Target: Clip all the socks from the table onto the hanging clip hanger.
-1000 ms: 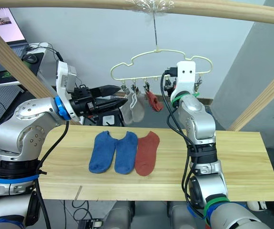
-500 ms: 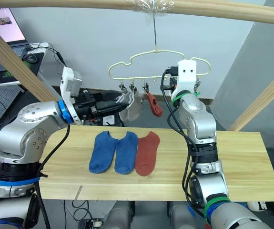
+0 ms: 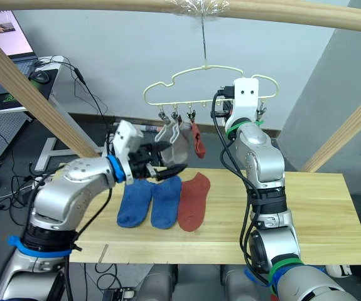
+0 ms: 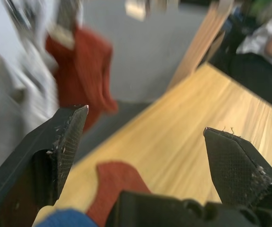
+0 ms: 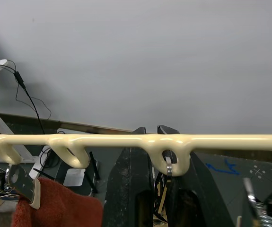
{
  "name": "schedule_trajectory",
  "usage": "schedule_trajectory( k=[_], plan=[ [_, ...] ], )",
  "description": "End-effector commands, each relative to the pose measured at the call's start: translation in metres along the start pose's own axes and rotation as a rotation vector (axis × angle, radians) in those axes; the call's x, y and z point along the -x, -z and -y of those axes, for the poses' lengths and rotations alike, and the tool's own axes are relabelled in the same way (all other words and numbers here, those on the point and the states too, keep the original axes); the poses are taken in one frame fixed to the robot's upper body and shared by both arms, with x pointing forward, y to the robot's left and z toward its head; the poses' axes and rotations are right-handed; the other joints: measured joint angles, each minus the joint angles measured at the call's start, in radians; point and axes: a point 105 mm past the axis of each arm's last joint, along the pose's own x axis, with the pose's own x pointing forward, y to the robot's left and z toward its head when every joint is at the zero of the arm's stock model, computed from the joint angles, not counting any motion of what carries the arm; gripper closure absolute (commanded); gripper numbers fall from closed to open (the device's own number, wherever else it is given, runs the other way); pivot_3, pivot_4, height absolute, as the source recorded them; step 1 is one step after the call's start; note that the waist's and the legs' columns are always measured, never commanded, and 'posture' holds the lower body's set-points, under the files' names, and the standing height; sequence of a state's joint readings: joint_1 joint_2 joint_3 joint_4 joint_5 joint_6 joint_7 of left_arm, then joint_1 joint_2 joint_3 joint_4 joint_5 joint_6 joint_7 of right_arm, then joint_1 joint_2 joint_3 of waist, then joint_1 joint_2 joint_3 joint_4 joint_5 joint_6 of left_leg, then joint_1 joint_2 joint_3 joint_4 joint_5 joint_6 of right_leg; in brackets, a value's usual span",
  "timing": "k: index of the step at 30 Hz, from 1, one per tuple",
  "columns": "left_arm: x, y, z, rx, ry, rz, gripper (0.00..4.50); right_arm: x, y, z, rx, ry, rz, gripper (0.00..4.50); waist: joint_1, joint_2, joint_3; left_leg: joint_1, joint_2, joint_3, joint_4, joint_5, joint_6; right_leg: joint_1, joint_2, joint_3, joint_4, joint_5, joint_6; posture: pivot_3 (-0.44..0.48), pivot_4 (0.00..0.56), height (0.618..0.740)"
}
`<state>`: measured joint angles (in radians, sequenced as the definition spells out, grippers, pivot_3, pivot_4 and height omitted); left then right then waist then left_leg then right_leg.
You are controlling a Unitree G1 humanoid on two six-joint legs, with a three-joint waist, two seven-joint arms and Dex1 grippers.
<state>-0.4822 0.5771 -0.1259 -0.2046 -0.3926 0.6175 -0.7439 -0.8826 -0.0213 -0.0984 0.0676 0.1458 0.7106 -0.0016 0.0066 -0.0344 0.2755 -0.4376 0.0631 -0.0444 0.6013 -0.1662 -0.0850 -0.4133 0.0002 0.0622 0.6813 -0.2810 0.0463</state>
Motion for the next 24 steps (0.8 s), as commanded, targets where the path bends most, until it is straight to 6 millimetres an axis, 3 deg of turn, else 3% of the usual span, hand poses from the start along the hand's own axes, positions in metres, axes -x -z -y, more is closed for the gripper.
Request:
schedule_trajectory(
  k=[1,7,16,24],
  plan=[
    [-0.013,0.024,0.008,-0.041,0.001,-0.07,0.03,0.002,-0.024,-0.007,-0.006,-0.027,0.077,4.5,0.0,0.0,0.0,0.0,0.0,0.0,0.0,0.0,0.0,0.0,0.0,0.0,0.0,0.0,0.0,0.139,0.227,0.74],
    [-0.046,0.065,0.005,-0.078,-0.043,-0.178,0.03,0.001,-0.03,-0.009,-0.005,-0.035,0.089,4.5,0.002,0.0,0.0,0.0,0.0,0.0,0.0,0.0,0.0,-0.001,0.0,0.0,0.0,0.0,0.0,0.13,0.22,0.74],
    [-0.098,0.084,-0.008,-0.102,-0.054,-0.266,0.03,0.001,-0.035,-0.009,0.004,-0.035,0.101,4.5,0.001,0.0,0.0,-0.012,0.0,0.001,0.005,0.0,0.0,-0.01,0.0,0.0,0.004,0.0,0.0,0.11,0.219,0.74],
    [-0.11,0.106,-0.002,-0.103,0.027,-0.437,0.03,0.002,-0.037,-0.007,0.003,-0.019,0.106,4.5,-0.006,0.0,0.0,-0.013,0.0,0.0,0.005,0.0,0.0,-0.012,0.0,-0.001,0.004,0.0,0.0,0.072,0.226,0.74]
  ],
)
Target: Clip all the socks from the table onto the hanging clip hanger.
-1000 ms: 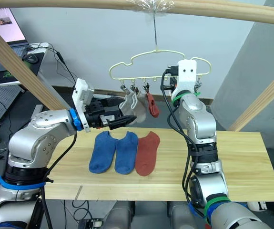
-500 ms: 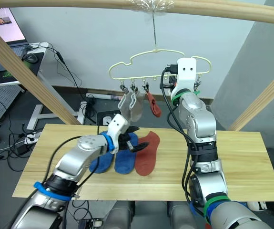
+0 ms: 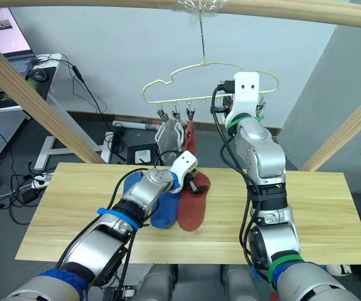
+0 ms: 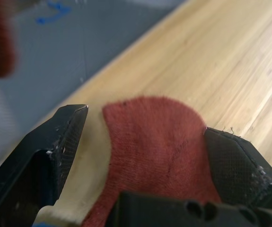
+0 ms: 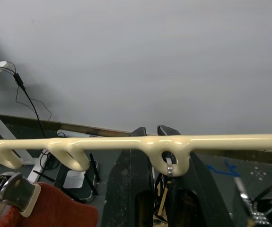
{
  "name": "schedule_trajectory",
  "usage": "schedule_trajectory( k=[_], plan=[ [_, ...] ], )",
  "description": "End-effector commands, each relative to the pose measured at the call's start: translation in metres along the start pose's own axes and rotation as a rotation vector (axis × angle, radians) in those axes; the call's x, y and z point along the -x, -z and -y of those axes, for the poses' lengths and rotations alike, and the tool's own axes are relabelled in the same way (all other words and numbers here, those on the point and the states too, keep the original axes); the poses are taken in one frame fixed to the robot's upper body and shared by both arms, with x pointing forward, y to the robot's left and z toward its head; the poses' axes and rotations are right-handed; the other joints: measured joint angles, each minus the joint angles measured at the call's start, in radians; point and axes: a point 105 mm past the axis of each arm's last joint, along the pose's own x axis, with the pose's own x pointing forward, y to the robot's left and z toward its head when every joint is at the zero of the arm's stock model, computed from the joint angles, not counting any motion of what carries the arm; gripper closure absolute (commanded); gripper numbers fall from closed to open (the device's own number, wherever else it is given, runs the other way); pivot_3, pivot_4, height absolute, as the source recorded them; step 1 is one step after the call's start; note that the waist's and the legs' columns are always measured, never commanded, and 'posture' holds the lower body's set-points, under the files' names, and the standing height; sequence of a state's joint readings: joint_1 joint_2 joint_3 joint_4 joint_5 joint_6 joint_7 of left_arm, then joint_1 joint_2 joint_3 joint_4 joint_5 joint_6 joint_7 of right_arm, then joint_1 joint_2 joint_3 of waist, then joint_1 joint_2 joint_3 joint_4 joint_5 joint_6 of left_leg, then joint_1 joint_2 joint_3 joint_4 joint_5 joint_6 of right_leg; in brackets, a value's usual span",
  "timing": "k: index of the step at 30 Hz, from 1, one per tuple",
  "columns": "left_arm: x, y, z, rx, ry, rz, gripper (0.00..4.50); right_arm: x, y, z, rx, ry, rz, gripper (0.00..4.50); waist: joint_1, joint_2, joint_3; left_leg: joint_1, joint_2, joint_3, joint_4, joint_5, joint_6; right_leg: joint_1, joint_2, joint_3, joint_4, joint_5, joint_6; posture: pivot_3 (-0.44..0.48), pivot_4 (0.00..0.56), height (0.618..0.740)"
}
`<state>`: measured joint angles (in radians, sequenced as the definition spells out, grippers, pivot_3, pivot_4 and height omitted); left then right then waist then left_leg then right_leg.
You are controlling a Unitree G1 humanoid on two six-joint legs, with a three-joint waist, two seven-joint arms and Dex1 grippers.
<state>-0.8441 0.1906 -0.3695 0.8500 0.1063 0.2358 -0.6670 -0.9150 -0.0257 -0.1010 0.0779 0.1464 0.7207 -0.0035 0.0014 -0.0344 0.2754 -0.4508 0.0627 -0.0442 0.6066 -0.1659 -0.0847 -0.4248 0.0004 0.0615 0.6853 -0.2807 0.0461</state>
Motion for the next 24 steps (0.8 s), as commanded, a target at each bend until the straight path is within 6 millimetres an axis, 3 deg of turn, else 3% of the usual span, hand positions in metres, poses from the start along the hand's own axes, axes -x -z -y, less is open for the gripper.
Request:
schedule_trajectory(
  k=[1,10,13,24],
  plan=[
    [-0.004,0.004,0.008,-0.033,0.046,-0.038,0.03,0.004,-0.029,-0.004,-0.005,-0.011,0.097,4.5,-0.002,0.0,0.0,0.0,0.0,0.0,0.0,0.0,0.0,0.0,0.0,0.0,0.001,0.0,0.0,0.072,0.226,0.74],
    [-0.002,0.016,0.012,-0.07,0.069,-0.086,0.03,0.005,-0.028,-0.002,-0.006,0.0,0.096,4.5,-0.004,0.0,0.0,0.001,0.0,-0.001,0.003,0.0,0.0,0.0,0.0,0.0,0.007,0.0,0.0,0.071,0.23,0.74],
    [-0.002,0.015,0.012,-0.072,0.068,-0.083,0.58,0.005,-0.029,-0.001,-0.005,0.001,0.097,4.5,-0.005,0.0,0.0,0.002,0.0,-0.001,0.003,0.0,0.0,0.0,0.0,0.0,0.008,0.0,0.0,0.071,0.23,0.74],
    [-0.003,0.01,0.012,-0.073,0.071,-0.066,3.85,0.005,-0.029,0.0,-0.003,0.006,0.097,4.5,-0.005,0.0,0.0,0.003,0.0,-0.002,0.004,0.001,0.001,0.0,0.0,0.0,0.011,0.0,0.0,0.067,0.228,0.74]
  ],
)
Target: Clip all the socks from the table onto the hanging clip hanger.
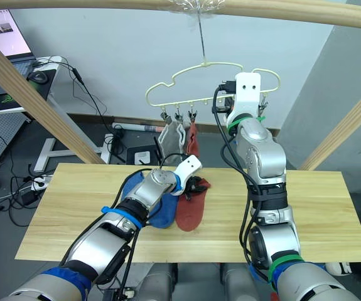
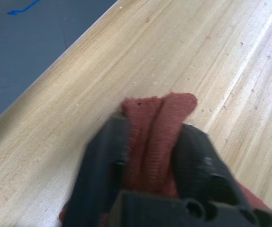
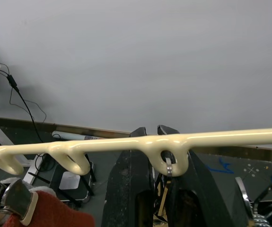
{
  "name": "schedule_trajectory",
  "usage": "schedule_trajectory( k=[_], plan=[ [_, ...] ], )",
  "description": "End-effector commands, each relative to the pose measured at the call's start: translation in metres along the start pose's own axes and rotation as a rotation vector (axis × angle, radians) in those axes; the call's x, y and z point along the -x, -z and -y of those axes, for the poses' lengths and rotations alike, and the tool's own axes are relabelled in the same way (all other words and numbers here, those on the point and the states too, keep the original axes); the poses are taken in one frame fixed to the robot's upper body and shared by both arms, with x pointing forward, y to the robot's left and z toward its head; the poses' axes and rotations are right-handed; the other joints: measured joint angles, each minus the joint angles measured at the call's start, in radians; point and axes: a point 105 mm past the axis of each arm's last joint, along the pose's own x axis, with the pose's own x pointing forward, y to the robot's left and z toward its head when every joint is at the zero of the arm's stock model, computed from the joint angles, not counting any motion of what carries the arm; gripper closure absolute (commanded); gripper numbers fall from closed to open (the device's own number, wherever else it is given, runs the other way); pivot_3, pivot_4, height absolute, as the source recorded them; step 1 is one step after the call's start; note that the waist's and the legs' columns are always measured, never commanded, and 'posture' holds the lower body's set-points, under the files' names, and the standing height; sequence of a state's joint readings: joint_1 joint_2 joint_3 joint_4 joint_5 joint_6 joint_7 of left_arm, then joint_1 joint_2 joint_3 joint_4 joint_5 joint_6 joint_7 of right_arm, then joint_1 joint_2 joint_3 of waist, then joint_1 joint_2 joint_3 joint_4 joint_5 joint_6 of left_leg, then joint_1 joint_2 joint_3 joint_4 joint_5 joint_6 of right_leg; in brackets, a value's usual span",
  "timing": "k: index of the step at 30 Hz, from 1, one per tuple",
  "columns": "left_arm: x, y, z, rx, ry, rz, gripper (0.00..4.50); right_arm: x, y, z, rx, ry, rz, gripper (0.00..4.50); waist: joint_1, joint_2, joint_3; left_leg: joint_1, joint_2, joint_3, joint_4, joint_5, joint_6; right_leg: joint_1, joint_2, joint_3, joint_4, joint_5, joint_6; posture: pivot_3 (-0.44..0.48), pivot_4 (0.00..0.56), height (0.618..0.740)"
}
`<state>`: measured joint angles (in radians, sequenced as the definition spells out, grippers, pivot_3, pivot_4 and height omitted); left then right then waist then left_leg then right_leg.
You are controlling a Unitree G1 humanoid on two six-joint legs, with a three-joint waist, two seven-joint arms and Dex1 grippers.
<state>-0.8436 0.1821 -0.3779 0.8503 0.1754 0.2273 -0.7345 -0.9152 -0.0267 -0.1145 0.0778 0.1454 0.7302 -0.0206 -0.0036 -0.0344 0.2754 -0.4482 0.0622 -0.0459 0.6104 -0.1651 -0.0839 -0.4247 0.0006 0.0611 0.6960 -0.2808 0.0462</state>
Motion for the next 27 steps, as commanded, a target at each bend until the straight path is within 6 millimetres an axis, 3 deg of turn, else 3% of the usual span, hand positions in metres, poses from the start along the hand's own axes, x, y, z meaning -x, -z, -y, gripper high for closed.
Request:
schedule_trajectory(
  k=[1,3,12,17,27],
  plan=[
    [-0.002,0.007,0.004,-0.008,0.01,-0.028,4.15,0.005,-0.029,-0.006,0.004,-0.022,0.105,4.5,0.0,0.0,0.0,0.0,0.0,0.0,0.0,0.0,0.0,0.0,0.0,0.0,0.0,0.0,0.0,0.067,0.227,0.74],
    [-0.002,0.007,0.004,-0.007,0.012,-0.027,4.46,0.005,-0.03,-0.006,0.003,-0.022,0.106,4.5,0.0,0.0,0.0,0.0,0.0,0.0,0.0,0.0,0.0,0.0,0.0,0.0,0.0,0.0,0.0,0.067,0.227,0.74],
    [-0.002,0.0,0.005,0.019,0.021,0.007,4.46,0.005,-0.03,-0.007,0.0,-0.026,0.106,4.5,0.0,0.0,0.0,0.0,0.0,0.0,0.0,0.0,0.0,0.0,0.0,0.0,0.0,0.0,0.0,0.067,0.223,0.74],
    [0.009,-0.046,-0.003,0.222,0.057,0.218,4.46,0.005,-0.033,-0.013,-0.013,-0.043,0.108,4.5,-0.001,0.0,0.0,0.0,0.0,0.0,0.0,0.0,0.0,0.0,0.0,-0.001,0.0,0.0,0.0,0.06,0.226,0.74],
    [0.032,-0.1,-0.019,0.352,0.016,0.401,4.46,0.008,-0.044,-0.026,-0.069,-0.076,0.093,4.5,-0.009,0.0,0.0,-0.001,0.0,-0.002,0.0,0.0,0.0,-0.001,0.0,-0.001,0.0,0.0,0.0,0.055,0.231,0.74]
  ],
)
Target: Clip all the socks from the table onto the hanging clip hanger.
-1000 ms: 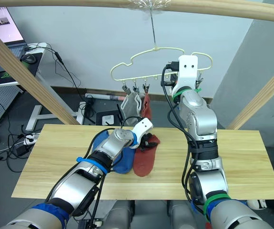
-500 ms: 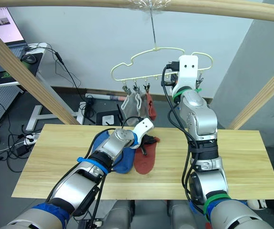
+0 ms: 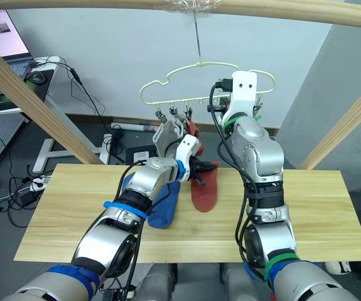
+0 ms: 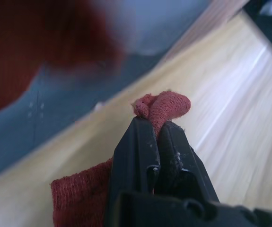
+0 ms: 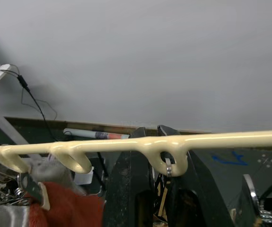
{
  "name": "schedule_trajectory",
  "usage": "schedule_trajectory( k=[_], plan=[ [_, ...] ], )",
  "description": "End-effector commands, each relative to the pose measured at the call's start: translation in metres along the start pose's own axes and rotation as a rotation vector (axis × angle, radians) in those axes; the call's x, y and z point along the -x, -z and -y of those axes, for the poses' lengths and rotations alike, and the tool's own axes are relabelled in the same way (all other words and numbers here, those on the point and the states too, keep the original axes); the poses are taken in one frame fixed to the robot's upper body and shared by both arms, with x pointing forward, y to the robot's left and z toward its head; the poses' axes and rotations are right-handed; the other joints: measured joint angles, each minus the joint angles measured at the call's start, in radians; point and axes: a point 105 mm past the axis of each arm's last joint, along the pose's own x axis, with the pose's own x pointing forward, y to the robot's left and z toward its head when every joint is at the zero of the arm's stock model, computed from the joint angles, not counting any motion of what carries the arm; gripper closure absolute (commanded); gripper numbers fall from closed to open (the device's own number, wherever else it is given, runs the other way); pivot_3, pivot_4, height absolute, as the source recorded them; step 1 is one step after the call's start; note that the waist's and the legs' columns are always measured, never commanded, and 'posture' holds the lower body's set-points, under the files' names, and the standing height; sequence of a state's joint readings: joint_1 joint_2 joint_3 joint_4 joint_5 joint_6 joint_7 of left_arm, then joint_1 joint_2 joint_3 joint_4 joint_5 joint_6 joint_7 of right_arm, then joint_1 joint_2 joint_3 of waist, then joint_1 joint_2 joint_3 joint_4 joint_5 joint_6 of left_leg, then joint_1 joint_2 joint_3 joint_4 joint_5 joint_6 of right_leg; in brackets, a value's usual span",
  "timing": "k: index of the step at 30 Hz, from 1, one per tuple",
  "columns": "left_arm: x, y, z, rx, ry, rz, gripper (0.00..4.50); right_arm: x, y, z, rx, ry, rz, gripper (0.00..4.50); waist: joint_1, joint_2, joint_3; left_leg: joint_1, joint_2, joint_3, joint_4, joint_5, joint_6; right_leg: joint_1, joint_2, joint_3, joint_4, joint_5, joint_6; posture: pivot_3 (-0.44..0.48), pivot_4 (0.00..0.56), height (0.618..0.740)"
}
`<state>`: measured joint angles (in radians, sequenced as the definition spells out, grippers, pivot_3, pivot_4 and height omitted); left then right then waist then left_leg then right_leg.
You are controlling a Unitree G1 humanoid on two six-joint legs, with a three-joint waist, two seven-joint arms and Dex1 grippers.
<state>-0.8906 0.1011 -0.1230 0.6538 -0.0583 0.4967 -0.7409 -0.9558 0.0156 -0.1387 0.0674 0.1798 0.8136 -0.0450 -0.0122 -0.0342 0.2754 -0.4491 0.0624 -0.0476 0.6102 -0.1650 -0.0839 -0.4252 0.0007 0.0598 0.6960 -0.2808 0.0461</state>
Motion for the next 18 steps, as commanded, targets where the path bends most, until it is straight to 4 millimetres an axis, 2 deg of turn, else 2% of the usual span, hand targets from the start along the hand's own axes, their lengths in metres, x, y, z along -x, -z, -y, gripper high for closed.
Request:
schedule_trajectory(
  k=[1,9,18],
  plan=[
    [0.001,-0.033,0.008,0.006,0.01,0.108,4.46,0.011,-0.04,-0.014,-0.009,-0.047,0.129,4.5,0.0,0.0,0.0,0.0,0.0,0.0,0.0,0.0,0.0,0.0,0.0,0.0,0.0,0.0,0.0,0.05,0.23,0.74],
    [0.001,-0.063,0.014,0.043,0.005,0.209,4.46,0.014,-0.039,-0.013,-0.019,-0.039,0.104,4.5,-0.009,0.0,0.0,0.0,0.0,0.0,0.0,0.0,0.0,0.0,0.0,0.0,0.0,0.0,0.0,0.042,0.227,0.74],
    [0.004,-0.088,0.011,0.059,-0.02,0.287,4.46,0.016,-0.033,-0.011,-0.018,-0.03,0.081,4.5,-0.019,0.0,0.0,0.0,0.0,0.0,0.0,0.0,0.0,0.0,0.0,0.0,0.0,0.0,0.0,0.037,0.223,0.74]
  ],
)
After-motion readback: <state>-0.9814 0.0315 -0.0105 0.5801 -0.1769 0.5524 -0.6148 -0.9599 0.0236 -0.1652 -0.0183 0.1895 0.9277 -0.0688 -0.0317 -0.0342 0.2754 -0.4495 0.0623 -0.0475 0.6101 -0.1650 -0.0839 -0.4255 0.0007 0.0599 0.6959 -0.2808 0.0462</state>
